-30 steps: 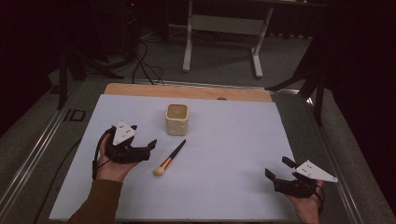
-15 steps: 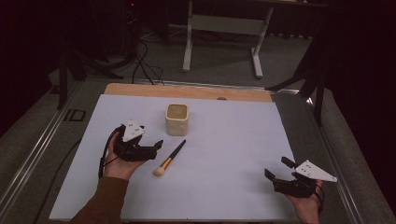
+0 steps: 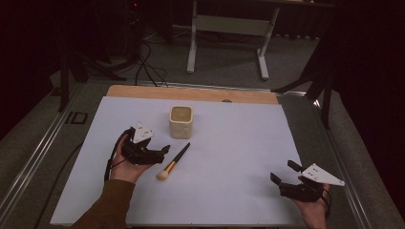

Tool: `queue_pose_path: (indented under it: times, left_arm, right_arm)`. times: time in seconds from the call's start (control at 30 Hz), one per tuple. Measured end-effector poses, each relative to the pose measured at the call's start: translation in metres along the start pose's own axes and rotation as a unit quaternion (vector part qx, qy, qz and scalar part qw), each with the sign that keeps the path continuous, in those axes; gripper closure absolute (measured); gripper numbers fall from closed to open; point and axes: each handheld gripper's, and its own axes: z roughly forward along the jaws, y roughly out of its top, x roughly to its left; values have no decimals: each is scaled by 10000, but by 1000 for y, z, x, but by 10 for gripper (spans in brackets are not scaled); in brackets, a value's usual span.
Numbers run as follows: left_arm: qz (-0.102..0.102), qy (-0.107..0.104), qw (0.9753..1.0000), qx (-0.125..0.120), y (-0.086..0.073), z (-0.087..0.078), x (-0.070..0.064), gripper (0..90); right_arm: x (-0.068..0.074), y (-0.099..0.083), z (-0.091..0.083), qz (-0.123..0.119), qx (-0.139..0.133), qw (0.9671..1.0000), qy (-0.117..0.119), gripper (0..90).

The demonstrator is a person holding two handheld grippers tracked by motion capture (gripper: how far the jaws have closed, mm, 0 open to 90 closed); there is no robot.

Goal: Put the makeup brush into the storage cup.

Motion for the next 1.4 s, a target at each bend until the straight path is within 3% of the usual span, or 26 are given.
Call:
queue_pose_path:
  times: [0.37, 0.77, 0.97, 1.4]
  left_arm:
    - [77, 17, 9995, 302, 4, 8, -5, 192]
    - [141, -15, 9972, 734, 7, 15, -11, 195]
    - [144, -41, 9953, 960, 8, 20, -12, 207]
    - [115, -45, 9887, 1496, 8, 28, -14, 231]
  right_arm:
    - [0, 0, 1, 12, 33, 10000, 23, 140]
    - [0, 0, 0, 13, 28, 10000, 27, 140]
    - [0, 0, 0, 2, 33, 10000, 32, 140]
    - [0, 0, 1, -4, 43, 10000, 36, 140]
